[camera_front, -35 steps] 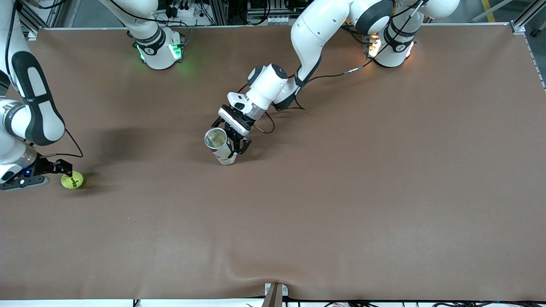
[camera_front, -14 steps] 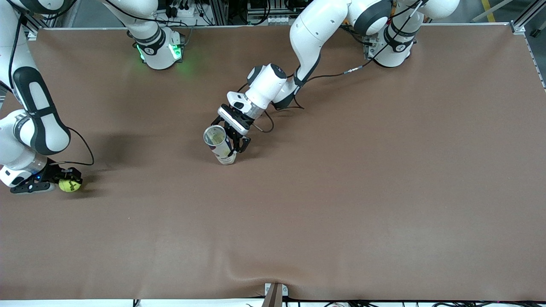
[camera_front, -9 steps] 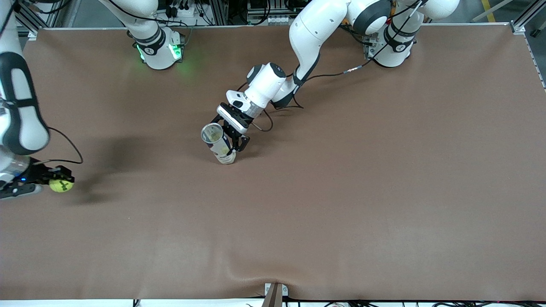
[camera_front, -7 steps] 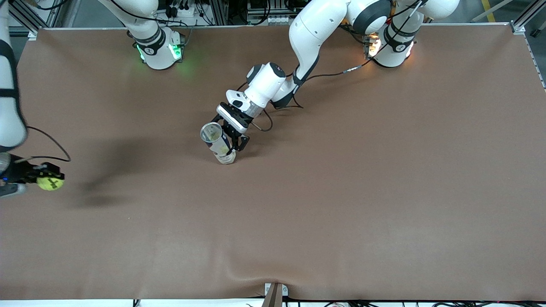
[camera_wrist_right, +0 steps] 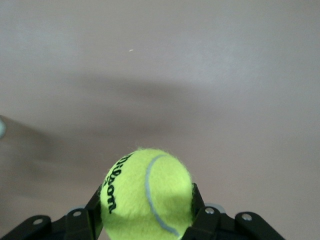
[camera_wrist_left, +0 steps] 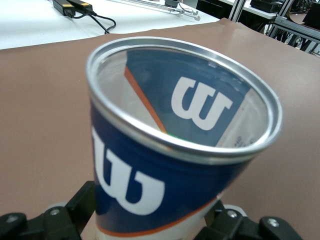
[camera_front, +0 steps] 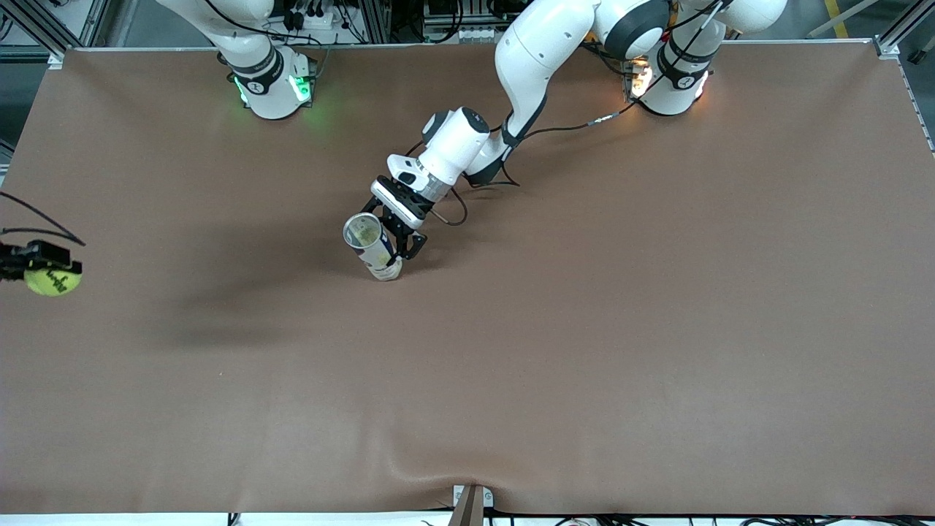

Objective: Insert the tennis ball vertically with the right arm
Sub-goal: 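Carry the second ball with the right gripper over the can opening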

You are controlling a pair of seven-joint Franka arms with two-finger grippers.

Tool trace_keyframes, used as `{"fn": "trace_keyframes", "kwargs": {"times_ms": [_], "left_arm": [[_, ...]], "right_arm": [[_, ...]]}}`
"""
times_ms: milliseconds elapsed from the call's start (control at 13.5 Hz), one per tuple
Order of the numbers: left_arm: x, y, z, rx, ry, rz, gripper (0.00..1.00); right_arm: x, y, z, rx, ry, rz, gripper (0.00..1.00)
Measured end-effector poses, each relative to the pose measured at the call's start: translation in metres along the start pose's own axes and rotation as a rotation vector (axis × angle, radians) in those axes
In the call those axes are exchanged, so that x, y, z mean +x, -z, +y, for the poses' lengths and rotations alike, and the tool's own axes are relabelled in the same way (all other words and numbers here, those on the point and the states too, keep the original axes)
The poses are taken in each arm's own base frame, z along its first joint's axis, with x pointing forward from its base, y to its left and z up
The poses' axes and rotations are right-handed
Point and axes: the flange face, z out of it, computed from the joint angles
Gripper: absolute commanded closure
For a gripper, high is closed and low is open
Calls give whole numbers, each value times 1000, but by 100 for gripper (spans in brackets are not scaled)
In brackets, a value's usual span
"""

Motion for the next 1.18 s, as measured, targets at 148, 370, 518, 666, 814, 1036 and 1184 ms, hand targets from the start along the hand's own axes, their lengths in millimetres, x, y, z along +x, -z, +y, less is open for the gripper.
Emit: {"fn": "trace_keyframes", "kwargs": {"times_ms": [148,370,518,666,814,1036,1184], "left_arm": [[1,0,-1,2,0,1,22],[1,0,-3,4,-1,2,25],[1,0,-3,4,-1,3,24],[1,0,-3,5,-1,3,24],[1,0,-3,5,-1,3,24],[2,0,-3,5,-1,3,24],[2,0,-3,5,-1,3,23]], "right_arm": [[1,18,-60,-6,-96,-13,96],[14,17,-157,-25,-241,-22,96],[18,2,-214,-28,-302,-41,97],[21,-20,-258,-25,-359,-42,97],[21,-40,-293,-20,-411,-38,97],[17,-69,-345,-10,-469,-27,97],[10,-91,-376,-12,-496,-20,97]]}}
